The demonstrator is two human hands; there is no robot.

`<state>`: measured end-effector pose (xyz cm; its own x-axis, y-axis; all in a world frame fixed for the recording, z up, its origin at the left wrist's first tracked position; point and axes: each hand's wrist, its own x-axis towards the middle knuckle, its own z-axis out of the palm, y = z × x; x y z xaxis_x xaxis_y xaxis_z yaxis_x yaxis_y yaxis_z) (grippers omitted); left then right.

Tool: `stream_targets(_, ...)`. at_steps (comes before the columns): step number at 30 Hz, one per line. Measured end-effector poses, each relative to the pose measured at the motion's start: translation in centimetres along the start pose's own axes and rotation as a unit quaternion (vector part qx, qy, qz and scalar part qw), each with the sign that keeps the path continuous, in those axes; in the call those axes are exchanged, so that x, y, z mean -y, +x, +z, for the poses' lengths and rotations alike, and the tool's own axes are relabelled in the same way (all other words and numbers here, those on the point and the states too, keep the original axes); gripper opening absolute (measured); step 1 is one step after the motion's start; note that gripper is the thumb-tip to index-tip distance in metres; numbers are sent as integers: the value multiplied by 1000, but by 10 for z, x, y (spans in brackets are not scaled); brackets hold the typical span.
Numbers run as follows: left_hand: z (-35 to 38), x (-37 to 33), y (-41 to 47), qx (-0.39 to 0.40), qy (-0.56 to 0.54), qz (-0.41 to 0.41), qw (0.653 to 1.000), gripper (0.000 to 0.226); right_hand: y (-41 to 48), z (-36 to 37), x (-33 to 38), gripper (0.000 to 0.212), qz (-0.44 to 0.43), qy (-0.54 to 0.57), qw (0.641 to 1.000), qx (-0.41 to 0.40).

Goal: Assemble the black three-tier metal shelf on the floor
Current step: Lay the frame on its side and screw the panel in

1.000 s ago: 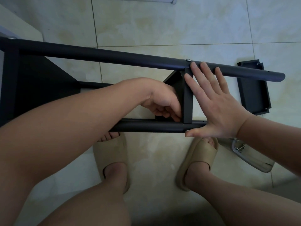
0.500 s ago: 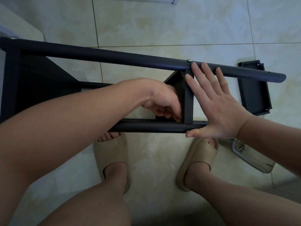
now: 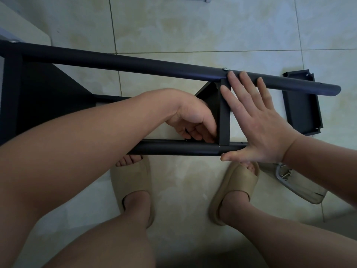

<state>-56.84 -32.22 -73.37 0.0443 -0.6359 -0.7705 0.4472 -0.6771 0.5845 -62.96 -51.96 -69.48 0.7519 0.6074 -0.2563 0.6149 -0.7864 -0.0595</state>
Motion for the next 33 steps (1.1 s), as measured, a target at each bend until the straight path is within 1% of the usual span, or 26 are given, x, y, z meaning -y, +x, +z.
stream_targets(2,1,0,2,-2,-6,-2,1000,8,0,0,0,130,0,0,1000,0)
stream_targets(5,3,1,4,-13,-22,19,999,11,-1,0,0,131,0,-3,1000,0)
stream_targets(10,3,2,4,-12,-35,41,998,10,0,0,0,130,-1,3,1000,0)
stream_targets(16,4,2,3,-6,-51,46,998,12,-1,-1,1,130,0,2,1000,-1)
stream_targets(21,5,4,4,-12,-69,57,996,19,-1,-1,1,130,-1,1,1000,-1)
stream_targets(33,6,5,4,-2,-91,70,993,17,-1,0,0,129,-1,1,1000,-4)
